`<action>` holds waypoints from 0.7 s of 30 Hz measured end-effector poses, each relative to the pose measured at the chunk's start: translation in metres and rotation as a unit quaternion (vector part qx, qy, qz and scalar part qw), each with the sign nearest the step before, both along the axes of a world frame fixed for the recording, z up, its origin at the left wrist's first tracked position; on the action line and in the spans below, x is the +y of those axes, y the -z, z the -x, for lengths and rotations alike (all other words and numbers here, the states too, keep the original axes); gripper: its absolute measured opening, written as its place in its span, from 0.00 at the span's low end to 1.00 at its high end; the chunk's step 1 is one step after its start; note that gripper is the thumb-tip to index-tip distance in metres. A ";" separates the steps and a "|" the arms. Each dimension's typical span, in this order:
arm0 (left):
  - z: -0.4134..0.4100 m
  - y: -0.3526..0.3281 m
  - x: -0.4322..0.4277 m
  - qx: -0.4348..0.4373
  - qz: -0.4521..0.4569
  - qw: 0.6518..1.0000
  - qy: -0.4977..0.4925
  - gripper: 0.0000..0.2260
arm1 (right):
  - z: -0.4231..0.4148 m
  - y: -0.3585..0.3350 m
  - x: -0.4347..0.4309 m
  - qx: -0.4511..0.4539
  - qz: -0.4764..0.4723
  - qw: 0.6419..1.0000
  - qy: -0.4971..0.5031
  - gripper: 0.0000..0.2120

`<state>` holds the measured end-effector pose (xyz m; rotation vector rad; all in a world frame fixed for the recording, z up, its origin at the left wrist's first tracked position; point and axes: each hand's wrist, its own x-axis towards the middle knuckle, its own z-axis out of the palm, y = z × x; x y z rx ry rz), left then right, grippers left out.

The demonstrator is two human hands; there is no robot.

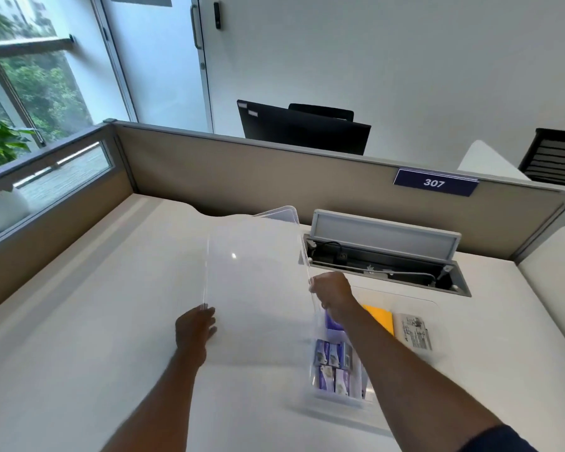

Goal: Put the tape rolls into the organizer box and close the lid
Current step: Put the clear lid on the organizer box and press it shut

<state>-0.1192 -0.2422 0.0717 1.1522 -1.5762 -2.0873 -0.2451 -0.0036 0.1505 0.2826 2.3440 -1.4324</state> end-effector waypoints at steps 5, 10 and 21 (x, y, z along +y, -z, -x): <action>0.020 -0.019 0.021 0.057 -0.088 0.988 0.110 0.05 | 0.002 -0.007 0.057 0.002 0.057 0.997 0.050 0.12; 0.047 -0.063 0.059 0.127 -0.083 0.981 0.121 0.06 | -0.006 -0.011 0.097 -0.016 0.188 0.977 0.103 0.14; 0.095 -0.196 0.125 0.263 0.230 0.921 0.172 0.08 | 0.009 -0.045 0.156 0.005 0.368 0.915 0.165 0.18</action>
